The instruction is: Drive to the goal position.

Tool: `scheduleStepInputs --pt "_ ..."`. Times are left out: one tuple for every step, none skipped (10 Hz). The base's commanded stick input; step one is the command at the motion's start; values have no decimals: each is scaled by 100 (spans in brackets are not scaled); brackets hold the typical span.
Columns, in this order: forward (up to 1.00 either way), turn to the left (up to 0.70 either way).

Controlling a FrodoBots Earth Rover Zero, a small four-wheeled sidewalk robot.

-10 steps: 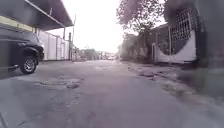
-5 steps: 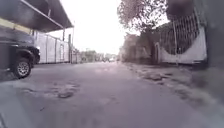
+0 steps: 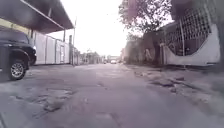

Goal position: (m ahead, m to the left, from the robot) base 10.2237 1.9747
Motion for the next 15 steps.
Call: scheduleStepInputs --pt "100 0" --pt "100 0" --pt "100 0" --pt "100 0" --pt "100 0" --pt "100 0" --pt "100 0" --pt "100 -29" --pt "100 -40" --pt "100 -40" --pt "100 -40" --pt "100 -35" --pt "100 -18" --pt "100 0" --pt "100 0"
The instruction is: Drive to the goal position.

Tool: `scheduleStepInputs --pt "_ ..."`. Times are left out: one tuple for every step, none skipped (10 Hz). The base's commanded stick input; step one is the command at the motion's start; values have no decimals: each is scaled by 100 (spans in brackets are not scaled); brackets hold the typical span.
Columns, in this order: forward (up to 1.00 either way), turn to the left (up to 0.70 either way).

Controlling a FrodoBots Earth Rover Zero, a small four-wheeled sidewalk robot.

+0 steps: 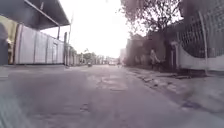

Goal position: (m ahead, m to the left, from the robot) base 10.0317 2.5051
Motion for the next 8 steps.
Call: scheduleStepInputs --pt "100 0" --pt "100 0" --pt "100 0" --pt "100 0" --pt "100 0" --pt "100 0" --pt "100 0" --pt "100 0"
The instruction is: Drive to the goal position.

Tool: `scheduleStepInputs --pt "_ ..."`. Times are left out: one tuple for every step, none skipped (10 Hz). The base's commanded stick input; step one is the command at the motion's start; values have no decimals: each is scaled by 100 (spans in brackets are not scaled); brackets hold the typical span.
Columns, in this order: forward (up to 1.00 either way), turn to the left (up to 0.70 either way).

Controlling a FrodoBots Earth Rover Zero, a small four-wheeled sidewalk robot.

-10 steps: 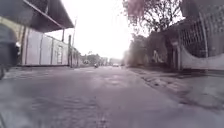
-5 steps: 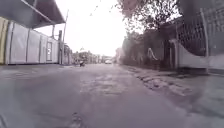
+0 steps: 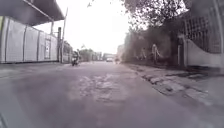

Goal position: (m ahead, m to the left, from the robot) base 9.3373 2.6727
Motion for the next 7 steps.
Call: scheduleStepInputs --pt "100 0" --pt "100 0" --pt "100 0" --pt "100 0" --pt "100 0" --pt "100 0" --pt "100 0"
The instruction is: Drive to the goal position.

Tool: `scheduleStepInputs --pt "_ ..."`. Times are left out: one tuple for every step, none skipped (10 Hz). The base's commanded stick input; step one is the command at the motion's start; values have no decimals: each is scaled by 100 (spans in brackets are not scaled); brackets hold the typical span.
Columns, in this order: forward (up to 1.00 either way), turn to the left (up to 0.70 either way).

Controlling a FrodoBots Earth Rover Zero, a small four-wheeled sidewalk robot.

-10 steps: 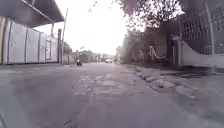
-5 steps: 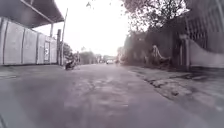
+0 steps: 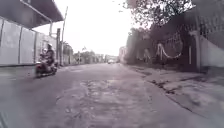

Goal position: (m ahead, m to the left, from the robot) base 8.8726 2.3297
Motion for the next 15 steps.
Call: scheduleStepInputs --pt "100 0" --pt "100 0" --pt "100 0" --pt "100 0" --pt "100 0" --pt "100 0" --pt "100 0" --pt "100 1" --pt "100 6" --pt "100 10" --pt "100 15" --pt "100 39" --pt "100 40" --pt "100 40" --pt "100 40"
